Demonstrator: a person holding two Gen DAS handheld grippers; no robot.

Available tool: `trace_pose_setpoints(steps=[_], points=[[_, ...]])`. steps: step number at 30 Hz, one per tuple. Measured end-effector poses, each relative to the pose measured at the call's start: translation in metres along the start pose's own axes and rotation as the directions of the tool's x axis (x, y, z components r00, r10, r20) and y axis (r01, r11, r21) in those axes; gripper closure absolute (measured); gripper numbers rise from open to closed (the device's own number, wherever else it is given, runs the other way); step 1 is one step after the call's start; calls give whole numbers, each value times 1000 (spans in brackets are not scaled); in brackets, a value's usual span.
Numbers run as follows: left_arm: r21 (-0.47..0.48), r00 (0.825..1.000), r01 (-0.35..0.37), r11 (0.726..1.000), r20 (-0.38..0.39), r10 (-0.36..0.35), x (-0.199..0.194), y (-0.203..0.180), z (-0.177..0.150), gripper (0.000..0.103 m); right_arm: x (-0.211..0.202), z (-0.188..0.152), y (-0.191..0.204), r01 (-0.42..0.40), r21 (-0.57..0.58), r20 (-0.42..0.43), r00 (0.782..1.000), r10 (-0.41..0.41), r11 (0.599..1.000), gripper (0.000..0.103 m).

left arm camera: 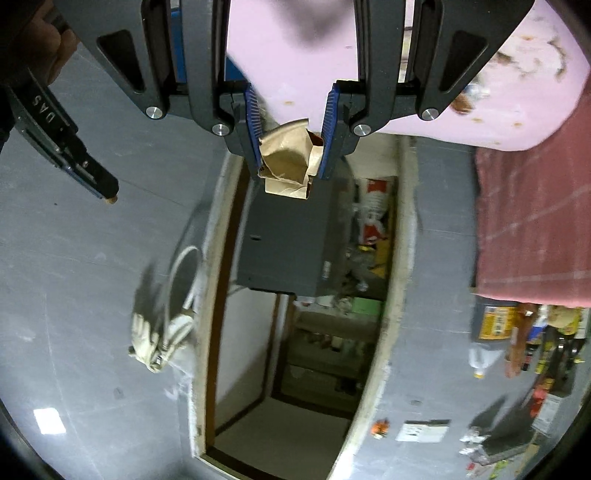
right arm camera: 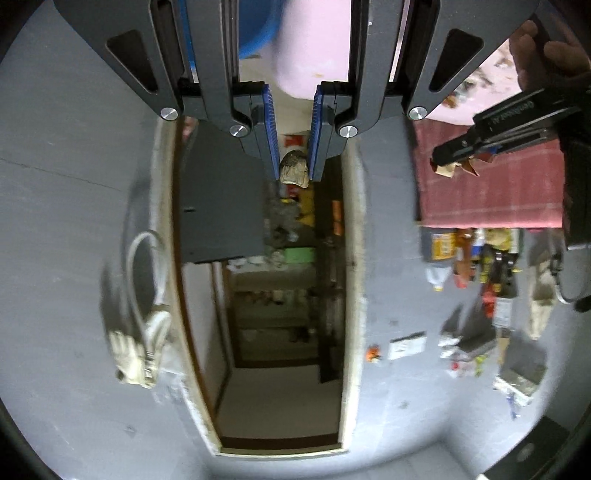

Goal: Collect trash
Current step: 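Carry both items over the blue basin and open both tools to release them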

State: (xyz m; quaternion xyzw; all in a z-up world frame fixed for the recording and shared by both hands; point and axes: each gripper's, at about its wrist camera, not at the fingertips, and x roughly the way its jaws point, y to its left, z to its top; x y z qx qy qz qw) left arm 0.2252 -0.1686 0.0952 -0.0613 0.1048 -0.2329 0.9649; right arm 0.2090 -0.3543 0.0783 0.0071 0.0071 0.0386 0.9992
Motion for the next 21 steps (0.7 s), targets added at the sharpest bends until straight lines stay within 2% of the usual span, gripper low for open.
trace_pose_setpoints(steps=[4, 8, 14, 21], points=[[6, 996, 52, 999, -70, -52, 28, -23, -6, 78, 2, -11, -28, 62, 29, -42, 997, -61, 998, 89], [2, 980, 103, 995, -171, -101, 62, -45, -18, 78, 8, -26, -54, 111, 71, -100, 990, -104, 991, 89], [-61, 944, 140, 988, -293, -152, 102, -56, -33, 78, 17, -50, -91, 166, 159, -214, 968, -131, 973, 89], [-139, 889, 152, 978, -414, -197, 136, -56, -53, 78, 24, -68, -110, 196, 214, -306, 944, -125, 957, 89]])
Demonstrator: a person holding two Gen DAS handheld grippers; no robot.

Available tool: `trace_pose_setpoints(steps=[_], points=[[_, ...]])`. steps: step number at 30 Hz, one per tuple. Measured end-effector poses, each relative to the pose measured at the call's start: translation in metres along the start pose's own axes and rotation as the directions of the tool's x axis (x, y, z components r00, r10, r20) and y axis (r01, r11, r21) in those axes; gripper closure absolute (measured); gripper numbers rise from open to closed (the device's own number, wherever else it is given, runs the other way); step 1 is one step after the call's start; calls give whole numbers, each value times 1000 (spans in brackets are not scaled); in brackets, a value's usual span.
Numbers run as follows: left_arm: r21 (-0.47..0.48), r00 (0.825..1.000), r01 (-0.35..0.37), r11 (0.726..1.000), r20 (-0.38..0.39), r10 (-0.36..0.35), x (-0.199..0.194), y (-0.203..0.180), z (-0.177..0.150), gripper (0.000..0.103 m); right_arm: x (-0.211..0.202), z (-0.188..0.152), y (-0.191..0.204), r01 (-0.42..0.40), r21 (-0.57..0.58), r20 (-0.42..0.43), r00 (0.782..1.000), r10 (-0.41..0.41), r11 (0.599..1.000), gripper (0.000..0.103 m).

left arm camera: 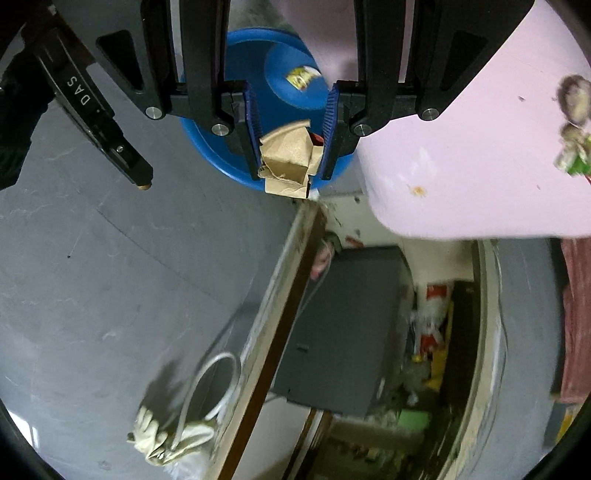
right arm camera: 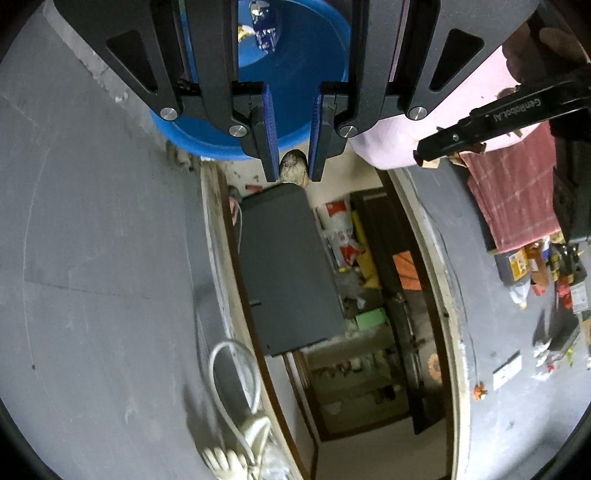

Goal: Collect trash
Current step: 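Carry both items over the blue basin and open both tools to release them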

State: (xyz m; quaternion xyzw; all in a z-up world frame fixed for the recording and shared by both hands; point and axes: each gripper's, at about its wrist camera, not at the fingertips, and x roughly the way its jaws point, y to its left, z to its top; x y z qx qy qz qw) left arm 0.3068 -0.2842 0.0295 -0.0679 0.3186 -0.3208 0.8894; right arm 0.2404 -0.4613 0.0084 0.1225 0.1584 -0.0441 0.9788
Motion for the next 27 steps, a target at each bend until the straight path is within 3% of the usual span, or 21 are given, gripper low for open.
trace_pose_setpoints(steps=[5, 7, 10, 13, 18, 24, 27], points=[[-26, 997, 11, 1000, -70, -13, 15, 5, -3, 75, 5, -4, -5, 3, 22, -42, 999, -2, 1000, 87], [-29, 997, 11, 1000, -73, -13, 16, 6, -4, 68, 7, -4, -7, 5, 27, -50, 999, -4, 1000, 84], [-32, 997, 13, 999, -71, -15, 14, 7, -5, 66, 8, -5, -7, 4, 32, -58, 998, -2, 999, 76], [-34, 998, 6, 999, -66, -8, 11, 8, -6, 63, 10, -4, -5, 6, 29, -60, 998, -4, 1000, 75], [-42, 999, -27, 999, -20, 26, -3, 13, -4, 52, 8, -2, -3, 4, 29, -46, 999, -2, 1000, 67], [-35, 992, -102, 994, 67, 104, -33, 27, 1, 34, -2, 5, 7, -17, 19, 26, 1000, 17, 1000, 49], [-41, 979, -151, 988, 131, 155, -55, 35, 5, 21, -9, 9, 16, -28, -1, 66, 997, 28, 1000, 31]])
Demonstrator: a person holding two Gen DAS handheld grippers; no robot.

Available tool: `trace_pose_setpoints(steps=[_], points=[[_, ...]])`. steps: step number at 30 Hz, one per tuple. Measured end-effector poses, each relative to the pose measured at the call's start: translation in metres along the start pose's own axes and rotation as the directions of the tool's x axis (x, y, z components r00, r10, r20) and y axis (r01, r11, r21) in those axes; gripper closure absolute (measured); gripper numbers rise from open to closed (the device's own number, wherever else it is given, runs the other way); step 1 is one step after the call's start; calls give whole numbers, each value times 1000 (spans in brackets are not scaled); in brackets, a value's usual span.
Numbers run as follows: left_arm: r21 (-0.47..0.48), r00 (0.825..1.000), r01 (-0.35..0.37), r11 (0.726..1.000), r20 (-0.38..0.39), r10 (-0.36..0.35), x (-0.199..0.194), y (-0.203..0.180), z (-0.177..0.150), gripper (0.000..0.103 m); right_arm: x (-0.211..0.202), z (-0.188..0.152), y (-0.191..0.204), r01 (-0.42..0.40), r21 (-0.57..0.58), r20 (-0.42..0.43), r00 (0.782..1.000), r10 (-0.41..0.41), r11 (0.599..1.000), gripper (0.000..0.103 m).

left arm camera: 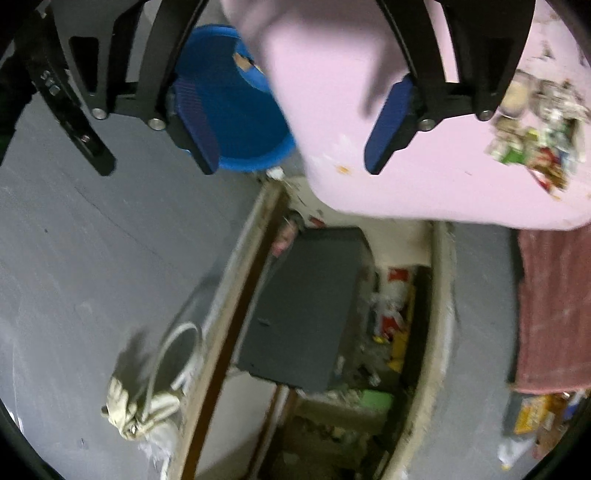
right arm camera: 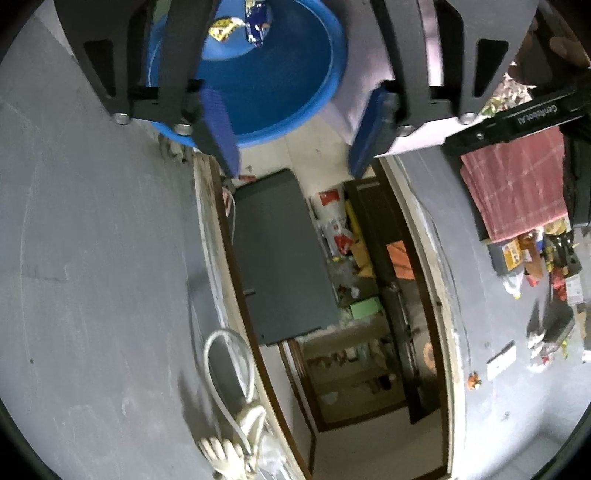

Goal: Collect trash
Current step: 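Carry both items over the blue basin and open both tools to release them, then move both tools back over the foil wrappers and onion skin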

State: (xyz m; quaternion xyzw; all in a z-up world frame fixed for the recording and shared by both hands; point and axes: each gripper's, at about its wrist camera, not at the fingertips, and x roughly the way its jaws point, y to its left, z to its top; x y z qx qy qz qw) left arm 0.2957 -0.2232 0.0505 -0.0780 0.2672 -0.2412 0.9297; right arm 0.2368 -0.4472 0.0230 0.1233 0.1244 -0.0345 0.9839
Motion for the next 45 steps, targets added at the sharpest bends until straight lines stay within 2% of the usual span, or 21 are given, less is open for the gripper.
trace_pose_setpoints(steps=[1, 3, 7, 12, 17, 24, 31, 40, 43, 45], points=[[-2, 1000, -18, 1000, 24, 18, -7, 5, 2, 15, -2, 1, 3, -6, -5, 14, 1000, 6, 1000, 25], [-10, 996, -52, 999, 67, 52, -20, 12, 4, 7, -8, 4, 11, -23, -17, 46, 999, 24, 1000, 20], [-17, 980, -119, 993, 159, 120, -49, 31, 7, 3, -15, 10, 30, -53, -43, 100, 993, 57, 998, 0], [-1, 952, -193, 981, 242, 187, -81, 47, 5, 2, -23, 15, 59, -99, -85, 155, 982, 112, 991, 0], [7, 926, -239, 971, 304, 226, -110, 62, 1, 2, -29, 17, 90, -136, -137, 193, 968, 161, 981, 0], [-24, 896, -284, 958, 348, 275, -143, 92, 1, 2, -34, 14, 134, -196, -206, 203, 950, 238, 959, 0], [-66, 867, -350, 934, 355, 350, -170, 128, -8, 2, -30, 2, 177, -261, -270, 165, 936, 312, 927, 0], [-114, 846, -399, 910, 338, 414, -180, 166, -28, 2, -15, -21, 210, -325, -321, 91, 924, 371, 889, 0], [-113, 847, -407, 907, 325, 421, -177, 172, -34, 2, -9, -30, 219, -333, -344, 57, 926, 373, 878, 0], [-106, 855, -408, 907, 304, 420, -172, 175, -36, 2, -2, -34, 223, -341, -351, 23, 928, 372, 872, 0]])
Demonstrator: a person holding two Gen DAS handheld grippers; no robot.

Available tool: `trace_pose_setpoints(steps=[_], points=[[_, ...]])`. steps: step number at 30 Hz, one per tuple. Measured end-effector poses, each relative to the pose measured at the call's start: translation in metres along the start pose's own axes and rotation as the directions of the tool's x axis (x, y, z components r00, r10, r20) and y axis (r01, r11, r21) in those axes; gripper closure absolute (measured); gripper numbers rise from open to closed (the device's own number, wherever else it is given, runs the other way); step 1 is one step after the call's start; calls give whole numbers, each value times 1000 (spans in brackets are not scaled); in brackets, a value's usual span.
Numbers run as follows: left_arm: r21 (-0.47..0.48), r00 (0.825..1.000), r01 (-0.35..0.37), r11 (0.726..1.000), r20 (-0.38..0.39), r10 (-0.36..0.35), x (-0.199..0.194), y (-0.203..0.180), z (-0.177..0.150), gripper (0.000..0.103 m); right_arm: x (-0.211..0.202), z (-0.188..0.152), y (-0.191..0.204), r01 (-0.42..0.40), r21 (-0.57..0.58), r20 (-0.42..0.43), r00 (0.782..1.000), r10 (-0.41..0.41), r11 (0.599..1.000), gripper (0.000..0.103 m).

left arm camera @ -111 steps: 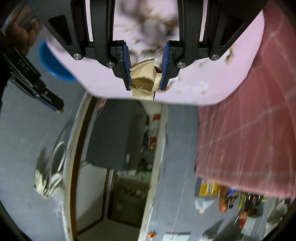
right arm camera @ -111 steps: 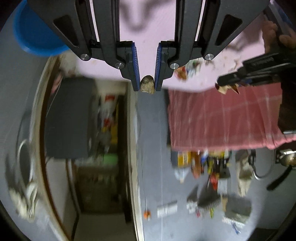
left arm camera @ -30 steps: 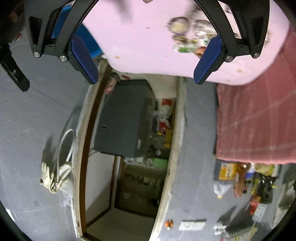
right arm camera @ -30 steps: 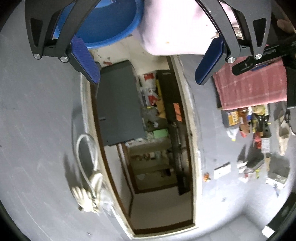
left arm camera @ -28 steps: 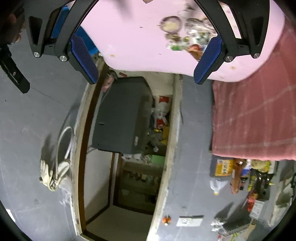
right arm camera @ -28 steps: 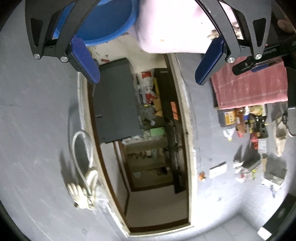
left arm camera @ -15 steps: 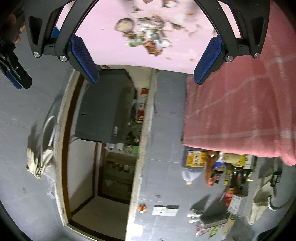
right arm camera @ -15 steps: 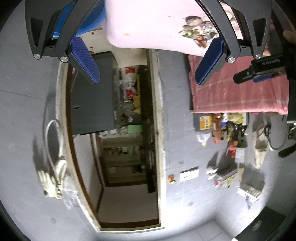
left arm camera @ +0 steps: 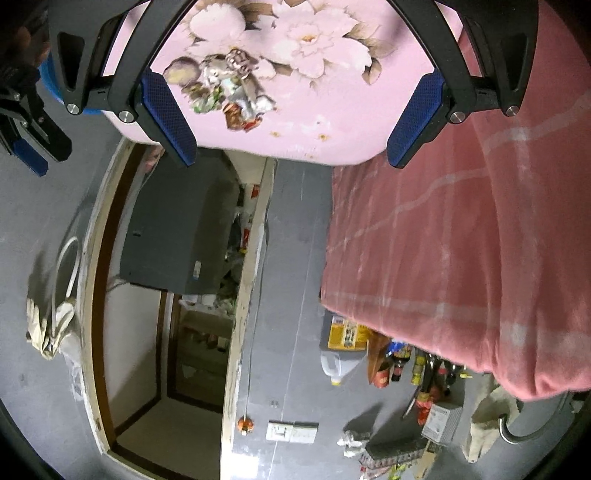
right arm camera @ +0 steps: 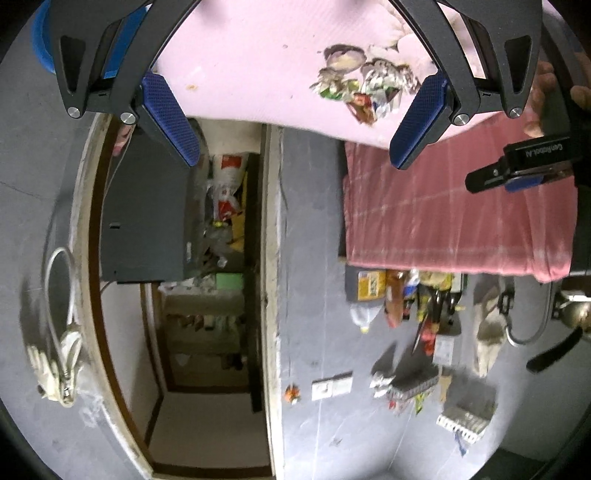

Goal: Collect trash
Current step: 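Move both tools back over the foil wrappers and onion skin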

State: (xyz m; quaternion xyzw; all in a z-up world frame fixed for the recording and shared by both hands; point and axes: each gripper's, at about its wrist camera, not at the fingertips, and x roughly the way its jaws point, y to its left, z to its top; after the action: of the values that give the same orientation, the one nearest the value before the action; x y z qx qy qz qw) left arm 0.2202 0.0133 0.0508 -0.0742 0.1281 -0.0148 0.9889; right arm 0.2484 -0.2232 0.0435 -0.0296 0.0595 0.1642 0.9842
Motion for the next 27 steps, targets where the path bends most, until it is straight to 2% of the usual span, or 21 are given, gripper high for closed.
trace_pose_setpoints(steps=[4, 7, 9, 13, 15, 18, 20, 23, 25, 27], points=[[15, 997, 12, 1000, -72, -11, 13, 2, -7, 2, 17, -8, 1, -8, -11, -96, 995, 6, 1000, 0], [20, 986, 27, 999, -166, -23, 29, 2, -14, 2, 31, -17, 0, -18, -3, -188, 982, 17, 1000, 0], [13, 972, 29, 1000, -234, -25, 41, 3, -19, 2, 39, -23, 0, -24, -4, -239, 971, 22, 1000, 0], [-26, 945, 45, 999, -323, -51, 57, 8, -27, 2, 51, -34, 3, -37, -14, -321, 947, 31, 999, 0], [-41, 930, 60, 997, -361, -71, 62, 9, -31, 3, 55, -37, 3, -44, -15, -349, 936, 36, 999, 3], [-61, 911, 93, 994, -397, -110, 66, 10, -35, 5, 60, -41, 2, -57, -7, -386, 921, 50, 998, 13], [-76, 897, 123, 990, -419, -143, 69, 9, -37, 11, 64, -44, -1, -66, 8, -415, 908, 64, 998, 18], [-103, 871, 171, 980, -450, -200, 73, 6, -39, 27, 69, -48, -4, -78, 34, -448, 890, 85, 996, 21], [-129, 850, 202, 971, -470, -239, 77, 4, -41, 39, 71, -50, -6, -80, 46, -458, 884, 92, 996, 21], [-142, 837, 217, 966, -482, -259, 81, 1, -41, 47, 71, -50, -6, -84, 52, -464, 880, 99, 995, 21]])
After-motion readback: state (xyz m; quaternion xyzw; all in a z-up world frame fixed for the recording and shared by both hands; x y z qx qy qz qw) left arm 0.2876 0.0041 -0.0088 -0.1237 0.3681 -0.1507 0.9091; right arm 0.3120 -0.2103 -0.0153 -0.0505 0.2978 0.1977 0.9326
